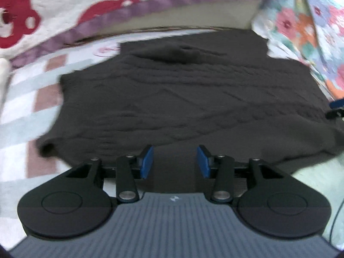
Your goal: Fold clothes
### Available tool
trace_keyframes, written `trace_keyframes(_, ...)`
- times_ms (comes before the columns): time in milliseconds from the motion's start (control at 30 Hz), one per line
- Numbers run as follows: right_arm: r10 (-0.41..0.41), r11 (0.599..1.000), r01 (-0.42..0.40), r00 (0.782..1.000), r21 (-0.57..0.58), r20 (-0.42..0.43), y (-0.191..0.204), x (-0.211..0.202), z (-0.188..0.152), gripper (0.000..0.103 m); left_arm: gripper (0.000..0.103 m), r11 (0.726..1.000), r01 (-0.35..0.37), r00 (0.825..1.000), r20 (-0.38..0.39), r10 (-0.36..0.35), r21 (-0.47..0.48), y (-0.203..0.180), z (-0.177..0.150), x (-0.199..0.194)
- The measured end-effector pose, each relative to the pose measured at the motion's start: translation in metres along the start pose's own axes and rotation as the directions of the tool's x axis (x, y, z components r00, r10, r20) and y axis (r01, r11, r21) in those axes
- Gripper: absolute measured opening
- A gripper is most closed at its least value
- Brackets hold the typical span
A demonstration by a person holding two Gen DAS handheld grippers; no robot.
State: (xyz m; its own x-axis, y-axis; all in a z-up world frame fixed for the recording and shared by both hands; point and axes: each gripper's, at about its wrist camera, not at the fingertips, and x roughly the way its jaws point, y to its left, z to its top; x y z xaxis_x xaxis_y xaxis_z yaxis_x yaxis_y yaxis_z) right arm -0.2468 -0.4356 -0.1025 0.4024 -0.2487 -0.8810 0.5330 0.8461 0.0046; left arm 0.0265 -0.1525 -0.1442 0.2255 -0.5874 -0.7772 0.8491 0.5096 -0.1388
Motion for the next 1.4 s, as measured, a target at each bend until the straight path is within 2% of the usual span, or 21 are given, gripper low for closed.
trace_keyframes(100,-0.109,0.987,0.111,0.994,0.117,-0.023,-0.026,0.004,-0.010,0.065,0.046,1.000,-0.026,0.998,-0.055,0.026,0.004,-0.006,-0.007,0.017)
trace_keyframes(167,-0.116,0.977,0.124,0.992,0.172,-0.059,-0.043,0.007,-0.023,0.065,0.046,1.000,-0.020,0.999,-0.036,0.019,-0.007,-0.004,-0.011,0.017)
trace_keyframes(233,-0.132,0.979,0.143,0.988,0.143,-0.083,-0.052,0.012,-0.030,0.066,0.046,1.000,-0.012,0.999,-0.045,0.011,-0.023,-0.003,-0.010,0.017)
trace_keyframes(367,-0.063,0.992,0.069,0.996,0.102,-0.070,-0.059,0.036,-0.031,0.067,0.046,0.999,-0.023,0.998,-0.066,0.021,-0.023,-0.007,-0.007,0.018)
trace_keyframes(500,-0.007,0.992,0.004,1.000,0.125,0.021,-0.058,0.043,-0.041,0.068,0.046,0.999,-0.044,0.997,-0.060,0.043,-0.008,-0.011,-0.010,0.017)
trace_keyframes(567,0.026,0.993,-0.033,0.998,0.116,0.065,-0.057,0.040,-0.045,0.043,0.046,0.999,-0.051,0.997,-0.060,0.050,-0.007,-0.011,-0.009,0.018)
trace_keyframes(600,0.048,0.994,-0.056,0.995,0.095,0.086,-0.054,0.036,-0.048,0.016,0.046,0.999,-0.053,0.997,-0.061,0.053,-0.008,-0.011,-0.009,0.018)
trace_keyframes(667,0.001,1.000,-0.005,0.992,0.030,0.129,-0.043,0.025,-0.047,0.010,0.046,0.998,-0.055,0.996,-0.066,0.054,-0.015,-0.011,-0.007,0.019)
trace_keyframes(733,-0.056,0.998,0.061,0.975,-0.014,0.216,-0.031,0.008,-0.039,0.010,0.046,0.999,-0.046,0.997,-0.064,0.044,-0.028,-0.010,-0.005,0.016)
trace_keyframes(833,-0.096,0.994,0.111,0.929,-0.022,0.358,-0.029,-0.021,-0.007,0.009,0.047,0.998,-0.021,0.999,-0.036,0.019,-0.060,-0.005,-0.002,0.010)
trace_keyframes(933,-0.140,0.975,0.203,0.883,-0.095,0.448,-0.025,-0.026,0.032,0.009,0.047,0.996,-0.021,1.000,-0.007,0.020,-0.092,0.000,-0.001,0.005)
trace_keyframes(967,-0.155,0.965,0.232,0.878,-0.120,0.453,-0.025,-0.018,0.043,0.010,0.047,0.994,-0.028,1.000,0.000,0.028,-0.103,0.002,-0.001,0.003)
trace_keyframes(1000,-0.165,0.959,0.245,0.891,-0.141,0.422,-0.026,-0.003,0.053,0.012,0.047,0.992,-0.039,0.999,0.000,0.040,-0.119,0.005,-0.002,0.001)
trace_keyframes(1067,-0.224,0.954,0.270,0.932,-0.132,0.286,-0.031,0.033,0.070,0.020,0.047,0.985,-0.060,0.998,-0.011,0.059,-0.160,0.013,-0.005,-0.006)
trace_keyframes(1100,-0.268,0.949,0.295,0.939,-0.107,0.215,-0.033,0.049,0.077,0.021,0.049,0.980,-0.063,0.998,-0.017,0.061,-0.188,0.018,-0.006,-0.011)
trace_keyframes(1133,-0.279,0.950,0.299,0.942,-0.090,0.184,-0.031,0.054,0.080,0.023,0.051,0.973,-0.065,0.998,-0.025,0.062,-0.221,0.025,-0.009,-0.016)
trace_keyframes(1233,-0.164,0.980,0.188,0.951,-0.070,0.260,-0.009,0.034,0.075,0.042,0.053,0.928,-0.038,0.999,-0.049,0.022,-0.369,0.050,-0.020,-0.027)
trace_keyframes(1267,-0.100,0.989,0.126,0.956,-0.080,0.277,0.002,0.026,0.068,0.043,0.053,0.905,-0.010,0.998,-0.054,-0.014,-0.424,0.057,-0.025,-0.028)
trace_keyframes(1333,0.090,0.991,-0.062,0.963,-0.118,0.254,0.026,0.020,0.054,0.042,0.055,0.861,0.050,0.995,-0.047,-0.085,-0.506,0.066,-0.033,-0.025)
trace_keyframes(1367,0.202,0.975,-0.174,0.953,-0.138,0.226,0.038,0.019,0.047,0.042,0.055,0.837,0.075,0.993,-0.039,-0.114,-0.542,0.069,-0.037,-0.023)
trace_keyframes(1400,0.329,0.940,-0.302,0.925,-0.157,0.191,0.054,0.018,0.038,0.038,0.056,0.818,0.091,0.991,-0.031,-0.132,-0.569,0.071,-0.039,-0.020)
